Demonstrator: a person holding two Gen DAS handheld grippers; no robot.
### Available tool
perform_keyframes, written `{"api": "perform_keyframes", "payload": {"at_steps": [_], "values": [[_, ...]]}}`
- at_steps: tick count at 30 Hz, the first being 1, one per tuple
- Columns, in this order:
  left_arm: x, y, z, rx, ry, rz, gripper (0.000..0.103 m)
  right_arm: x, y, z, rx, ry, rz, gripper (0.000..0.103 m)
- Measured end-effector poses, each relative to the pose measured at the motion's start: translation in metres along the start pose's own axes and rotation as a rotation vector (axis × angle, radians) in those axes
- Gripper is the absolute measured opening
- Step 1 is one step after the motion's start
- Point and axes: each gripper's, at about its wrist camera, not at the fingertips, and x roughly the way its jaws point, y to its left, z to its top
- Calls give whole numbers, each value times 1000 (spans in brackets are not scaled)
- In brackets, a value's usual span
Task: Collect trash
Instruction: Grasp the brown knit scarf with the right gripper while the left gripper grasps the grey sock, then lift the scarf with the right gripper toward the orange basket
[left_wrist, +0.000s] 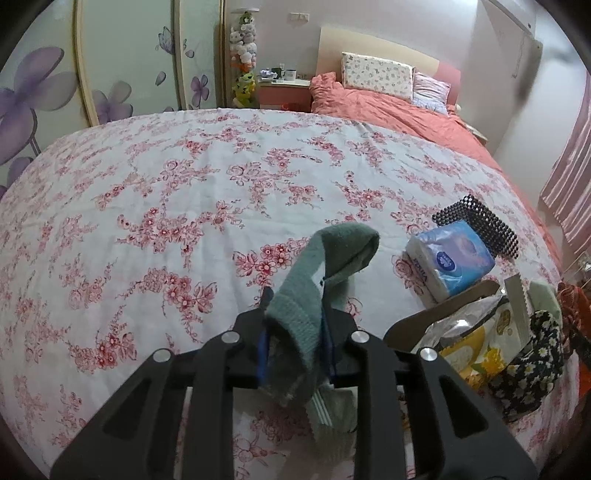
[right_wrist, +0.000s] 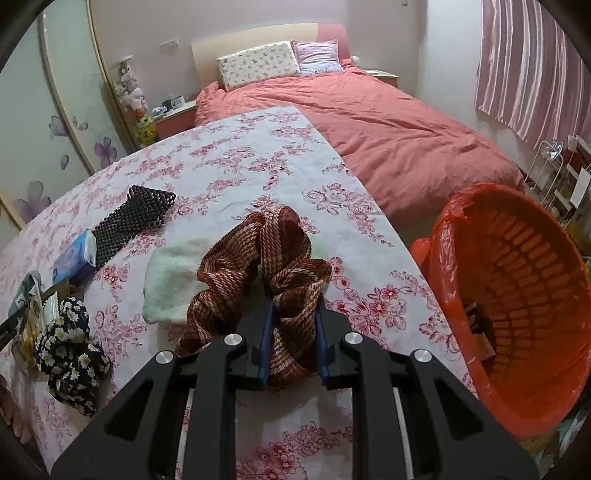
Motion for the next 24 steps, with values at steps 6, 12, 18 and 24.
{"api": "perform_keyframes", "payload": {"at_steps": [6,12,18,24], "values": [[-1,3,0,-15,-1,-13,25,0,-4,0,19,1,25,19],[-2,8,-1,-41,-4,-35,25,0,-7,1,25,1,35,20],[-2,11,-1,-57,-5,-53,25,0,-9,0,34,1,47,21],[-2,14,-1,-73,-7,-70,25,0,-14,0,51,0,66,21]]}}
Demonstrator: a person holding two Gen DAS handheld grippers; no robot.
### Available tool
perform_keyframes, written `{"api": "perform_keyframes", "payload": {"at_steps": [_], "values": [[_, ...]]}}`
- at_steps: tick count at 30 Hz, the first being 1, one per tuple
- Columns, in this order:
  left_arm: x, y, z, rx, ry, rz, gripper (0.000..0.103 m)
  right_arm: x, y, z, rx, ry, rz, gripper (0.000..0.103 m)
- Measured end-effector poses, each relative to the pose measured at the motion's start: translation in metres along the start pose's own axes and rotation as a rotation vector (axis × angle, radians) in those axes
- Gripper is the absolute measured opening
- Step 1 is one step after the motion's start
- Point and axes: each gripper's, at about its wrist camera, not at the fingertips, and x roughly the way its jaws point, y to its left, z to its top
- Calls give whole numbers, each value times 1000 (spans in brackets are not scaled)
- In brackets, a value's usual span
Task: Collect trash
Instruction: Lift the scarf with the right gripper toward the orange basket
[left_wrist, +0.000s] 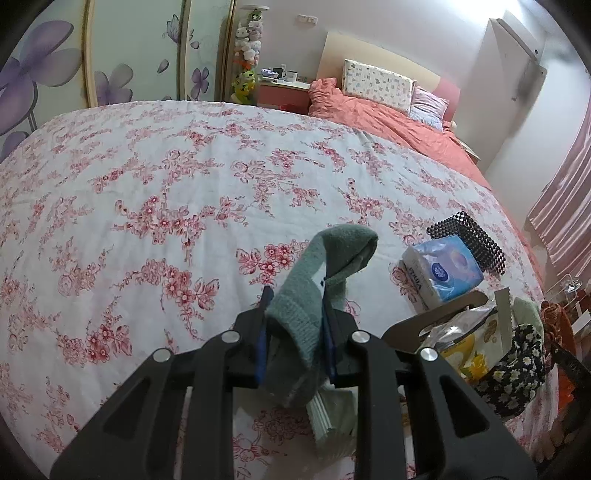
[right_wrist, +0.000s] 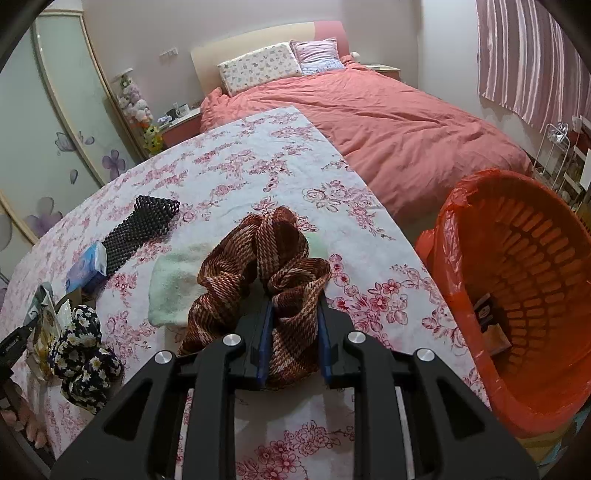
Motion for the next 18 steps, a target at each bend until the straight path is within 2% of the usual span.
{"api": "perform_keyframes", "payload": {"at_steps": [9,12,14,18], "values": [[0,2,0,-16,-3,-18,25,0,-1,0,6,-2,8,21],[-1,-1,0,6,-3,-6,17,-2,-3,0,13,-10,20,16],[-5,-5,-1,28,-12,4,13,-8,-3,-1,20,-15,58,15],[-26,-8,3,39,-57,-2,12,-27,3,5,21,-44,109,14]]}}
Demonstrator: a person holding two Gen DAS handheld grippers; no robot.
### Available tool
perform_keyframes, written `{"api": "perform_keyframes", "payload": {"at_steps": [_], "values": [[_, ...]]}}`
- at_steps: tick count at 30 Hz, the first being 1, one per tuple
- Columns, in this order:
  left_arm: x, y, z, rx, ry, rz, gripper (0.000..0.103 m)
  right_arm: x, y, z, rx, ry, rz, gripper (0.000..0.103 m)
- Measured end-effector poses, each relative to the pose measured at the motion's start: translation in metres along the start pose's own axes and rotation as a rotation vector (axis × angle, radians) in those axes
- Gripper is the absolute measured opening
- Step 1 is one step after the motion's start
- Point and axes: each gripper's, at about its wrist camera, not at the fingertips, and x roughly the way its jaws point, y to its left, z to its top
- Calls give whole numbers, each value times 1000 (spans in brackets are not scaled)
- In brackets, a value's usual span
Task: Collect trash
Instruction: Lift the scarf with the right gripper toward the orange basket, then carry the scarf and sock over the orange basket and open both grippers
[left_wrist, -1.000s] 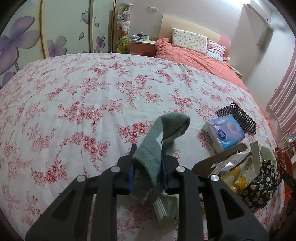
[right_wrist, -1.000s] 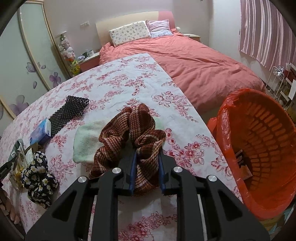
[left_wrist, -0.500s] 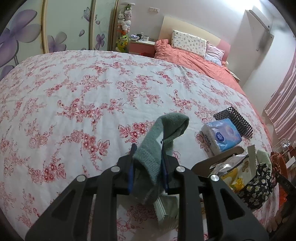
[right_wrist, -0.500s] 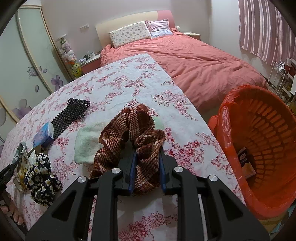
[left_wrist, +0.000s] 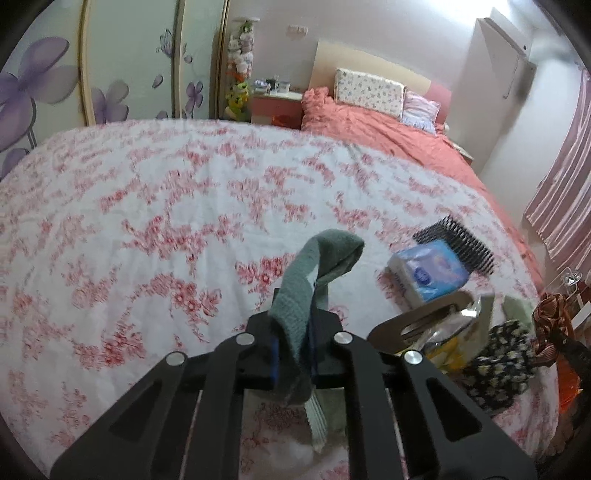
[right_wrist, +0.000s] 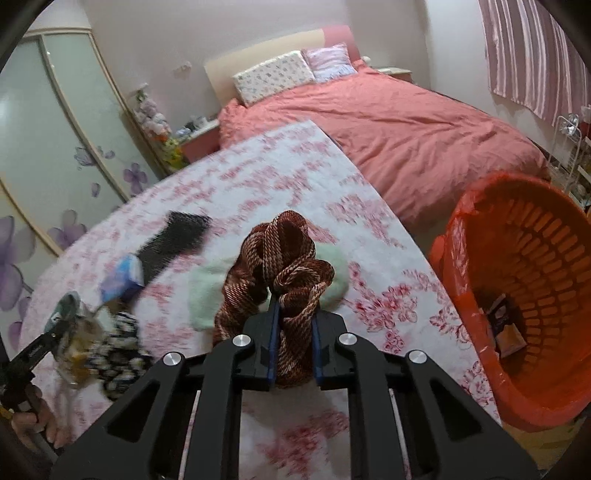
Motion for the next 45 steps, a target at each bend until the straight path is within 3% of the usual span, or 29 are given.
{"api": "perform_keyframes", "payload": {"at_steps": [11,18,23,32,39,42,44,45], "values": [[-71,-28,17,-12,-109,-78,12,-64,10,17,-11,-142,31,14],[-101,-94,15,57,-130,-183,12,-106,-11,24,-1,-247,-12,14],[-114,-166,7,142,-124,-288,12,-127,-41,25,37,-295,-49,14],[-107,-304,-35,301,-31,-505,12,-131,-104,24,136,-309,-150,14],[-76,-386,-72,412,67,-571,12,-121,-160,25,247,-279,-193,19],[-56,-410,-87,448,111,-567,20,-107,-179,26,282,-227,-186,26],[-43,-421,-93,461,135,-553,36,-98,-187,25,295,-205,-185,33],[-38,-424,-97,469,142,-544,38,-97,-192,24,294,-201,-186,38]]}}
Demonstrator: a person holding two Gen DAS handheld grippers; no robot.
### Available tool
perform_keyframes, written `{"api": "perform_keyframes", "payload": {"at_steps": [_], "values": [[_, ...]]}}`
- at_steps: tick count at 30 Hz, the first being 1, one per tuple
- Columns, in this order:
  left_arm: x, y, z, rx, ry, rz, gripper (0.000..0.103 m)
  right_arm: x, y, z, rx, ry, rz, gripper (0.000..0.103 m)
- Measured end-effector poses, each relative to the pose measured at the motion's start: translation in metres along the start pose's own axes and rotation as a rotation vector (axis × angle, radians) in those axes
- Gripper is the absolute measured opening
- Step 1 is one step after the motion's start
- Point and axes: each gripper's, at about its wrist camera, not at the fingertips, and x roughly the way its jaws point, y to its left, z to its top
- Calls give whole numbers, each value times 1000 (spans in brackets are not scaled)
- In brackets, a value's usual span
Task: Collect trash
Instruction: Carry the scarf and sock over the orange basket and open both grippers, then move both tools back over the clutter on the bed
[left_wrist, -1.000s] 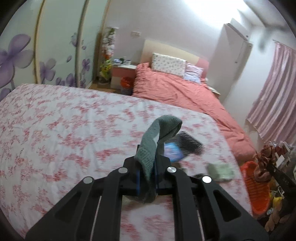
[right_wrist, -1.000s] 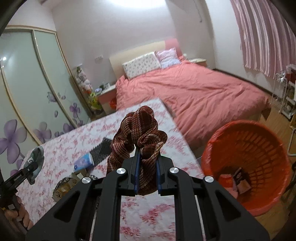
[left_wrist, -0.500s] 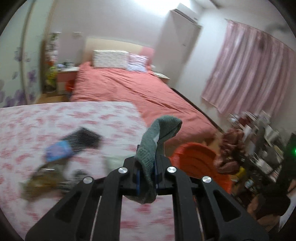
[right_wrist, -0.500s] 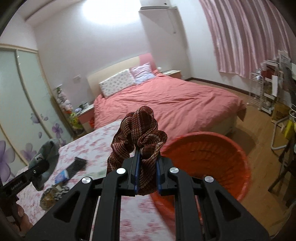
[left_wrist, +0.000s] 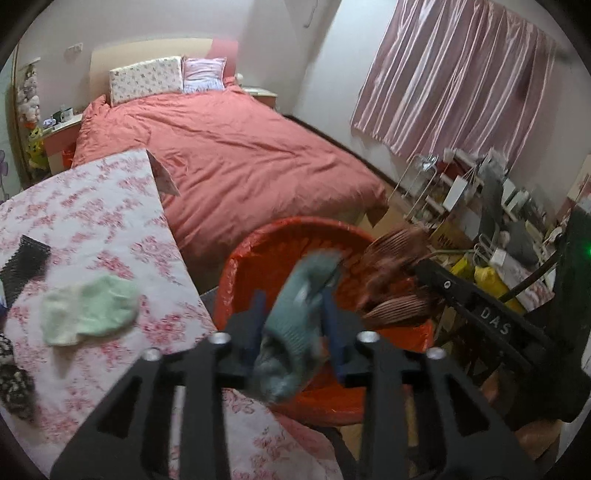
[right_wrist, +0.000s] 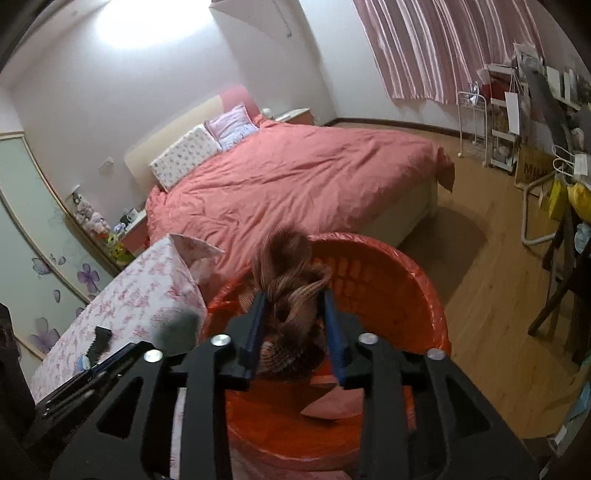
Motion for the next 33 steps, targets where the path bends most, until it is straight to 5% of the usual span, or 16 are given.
{"api": "perform_keyframes", "payload": {"at_steps": [5,11,15,19,33], "values": [[7,12,-4,-7,28,38,46,1,-6,-7,2,10,-3,49],[-18,41,-15,-7,-16,166,71,-10,2,-11,-62,-43,-49,78],[-46,70,-25,-15,-44,250,78,-18,27,-17,-146,-88,-87,94],[-77,111,-39,-46,-72,340,83,-23,58,-30,-254,-115,-110,99],[-178,256,-97,-165,-138,594,87,-10,155,-87,-428,23,16,101]]}}
